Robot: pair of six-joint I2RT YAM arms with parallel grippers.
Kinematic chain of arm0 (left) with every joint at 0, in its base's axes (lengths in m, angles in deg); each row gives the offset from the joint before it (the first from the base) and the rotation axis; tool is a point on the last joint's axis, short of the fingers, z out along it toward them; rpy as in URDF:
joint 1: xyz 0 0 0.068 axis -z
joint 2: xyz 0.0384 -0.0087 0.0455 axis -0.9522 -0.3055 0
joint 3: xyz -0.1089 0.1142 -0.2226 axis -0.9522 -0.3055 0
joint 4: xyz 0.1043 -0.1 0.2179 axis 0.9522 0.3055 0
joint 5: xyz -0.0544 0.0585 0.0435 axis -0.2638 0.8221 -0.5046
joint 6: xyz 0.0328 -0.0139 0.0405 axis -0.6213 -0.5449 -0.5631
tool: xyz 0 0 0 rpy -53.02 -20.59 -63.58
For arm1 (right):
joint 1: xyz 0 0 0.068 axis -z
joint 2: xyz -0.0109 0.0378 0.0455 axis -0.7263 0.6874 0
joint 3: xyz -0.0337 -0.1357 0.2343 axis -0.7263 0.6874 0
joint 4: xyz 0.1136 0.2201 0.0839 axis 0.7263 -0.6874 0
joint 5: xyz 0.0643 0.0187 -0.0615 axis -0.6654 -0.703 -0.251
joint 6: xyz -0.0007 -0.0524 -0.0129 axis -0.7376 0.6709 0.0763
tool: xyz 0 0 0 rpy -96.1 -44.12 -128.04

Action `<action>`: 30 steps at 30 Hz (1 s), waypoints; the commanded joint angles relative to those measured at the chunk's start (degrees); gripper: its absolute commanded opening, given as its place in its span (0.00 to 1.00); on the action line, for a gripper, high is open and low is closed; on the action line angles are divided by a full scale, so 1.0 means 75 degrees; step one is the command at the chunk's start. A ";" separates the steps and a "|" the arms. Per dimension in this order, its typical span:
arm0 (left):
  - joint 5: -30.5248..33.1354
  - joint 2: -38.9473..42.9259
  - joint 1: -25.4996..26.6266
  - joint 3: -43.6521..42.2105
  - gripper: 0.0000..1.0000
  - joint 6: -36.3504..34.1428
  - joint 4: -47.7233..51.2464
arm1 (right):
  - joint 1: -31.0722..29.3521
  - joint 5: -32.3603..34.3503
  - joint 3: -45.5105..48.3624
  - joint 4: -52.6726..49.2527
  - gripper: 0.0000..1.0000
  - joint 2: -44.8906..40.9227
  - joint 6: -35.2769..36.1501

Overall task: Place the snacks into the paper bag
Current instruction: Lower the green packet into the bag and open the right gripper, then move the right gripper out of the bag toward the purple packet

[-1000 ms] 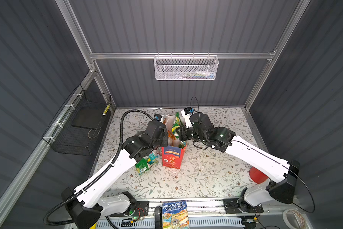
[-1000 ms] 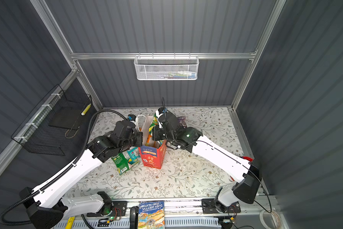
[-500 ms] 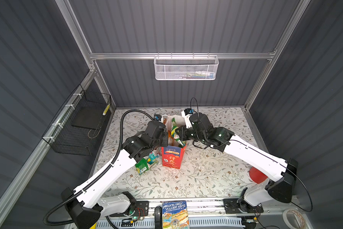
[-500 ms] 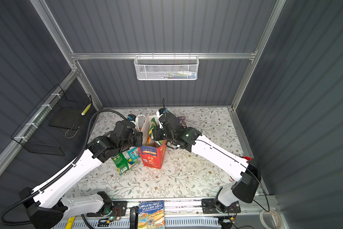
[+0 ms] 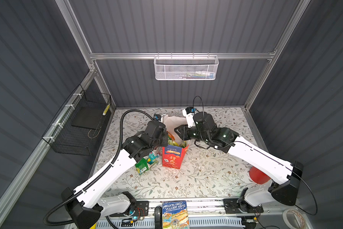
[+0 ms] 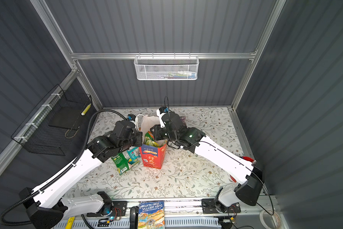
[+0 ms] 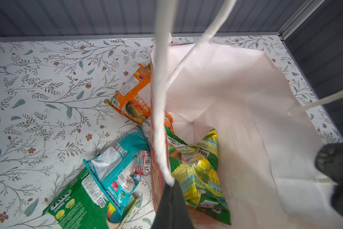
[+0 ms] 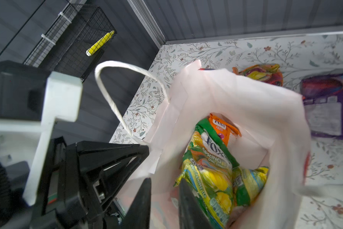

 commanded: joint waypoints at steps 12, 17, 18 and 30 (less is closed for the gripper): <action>0.0185 0.0141 -0.0041 0.0062 0.00 -0.0131 -0.0189 | 0.0572 0.0364 -0.0088 -0.0826 0.93 -0.1686 0.1058; 0.0204 0.0140 -0.0036 0.0062 0.00 -0.0125 -0.0188 | 0.1671 0.0009 0.0870 -0.0673 0.99 -0.2461 0.0711; 0.0199 0.0140 -0.0041 0.0067 0.00 -0.0129 -0.0189 | 0.1892 -0.0079 0.1048 -0.0616 0.99 -0.2494 0.0636; 0.0194 0.0139 -0.0037 0.0071 0.00 -0.0140 -0.0179 | 0.4715 -0.1988 0.3772 0.1554 0.99 -0.2725 -0.0556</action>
